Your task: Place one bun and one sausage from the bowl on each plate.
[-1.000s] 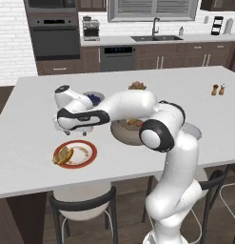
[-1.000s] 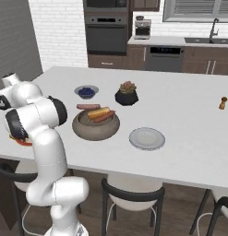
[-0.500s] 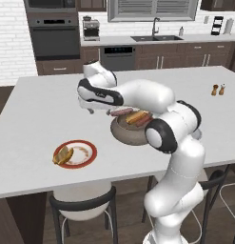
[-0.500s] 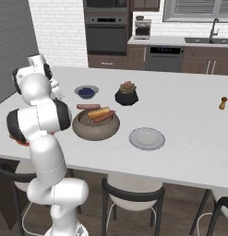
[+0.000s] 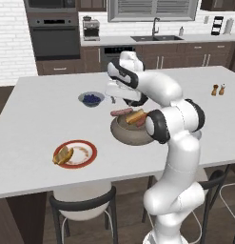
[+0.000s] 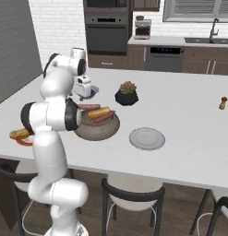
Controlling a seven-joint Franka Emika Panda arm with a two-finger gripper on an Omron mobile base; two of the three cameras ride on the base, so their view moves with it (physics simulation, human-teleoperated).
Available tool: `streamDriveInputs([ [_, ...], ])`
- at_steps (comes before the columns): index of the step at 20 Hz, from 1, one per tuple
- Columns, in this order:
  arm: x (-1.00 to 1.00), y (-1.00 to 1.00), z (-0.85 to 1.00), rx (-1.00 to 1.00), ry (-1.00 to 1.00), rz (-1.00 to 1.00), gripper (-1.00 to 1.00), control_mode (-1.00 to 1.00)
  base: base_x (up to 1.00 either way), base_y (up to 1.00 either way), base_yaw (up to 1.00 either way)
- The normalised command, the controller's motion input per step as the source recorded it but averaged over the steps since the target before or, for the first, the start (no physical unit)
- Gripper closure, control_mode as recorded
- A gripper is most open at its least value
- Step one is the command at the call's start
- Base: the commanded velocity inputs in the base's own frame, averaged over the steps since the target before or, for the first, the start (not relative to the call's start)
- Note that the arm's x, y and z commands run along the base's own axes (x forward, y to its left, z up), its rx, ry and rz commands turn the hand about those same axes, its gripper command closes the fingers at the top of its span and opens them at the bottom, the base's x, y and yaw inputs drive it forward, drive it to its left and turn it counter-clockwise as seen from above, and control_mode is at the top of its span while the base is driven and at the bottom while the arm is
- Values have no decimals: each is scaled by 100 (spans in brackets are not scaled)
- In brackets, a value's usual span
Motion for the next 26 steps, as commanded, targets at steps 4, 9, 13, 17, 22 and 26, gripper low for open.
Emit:
streamDriveInputs([
  [4, 53, -53, -20, 1, 1, -4, -100, -100, 0, 0, 0],
  [9, 78, -8, 0, -1, 10, -12, -100, -100, 0, 0, 0],
  [13, 59, -1, -40, -1, 0, -24, -100, -100, 0, 0, 0],
  [17, 45, 0, -42, -6, 10, -23, -100, -100, 0, 0, 0],
  [22, 13, 0, -12, -1, 9, -4, -100, -100, 0, 0, 0],
  [26, 8, 0, -24, -4, 14, -8, -100, -100, 0, 0, 0],
])
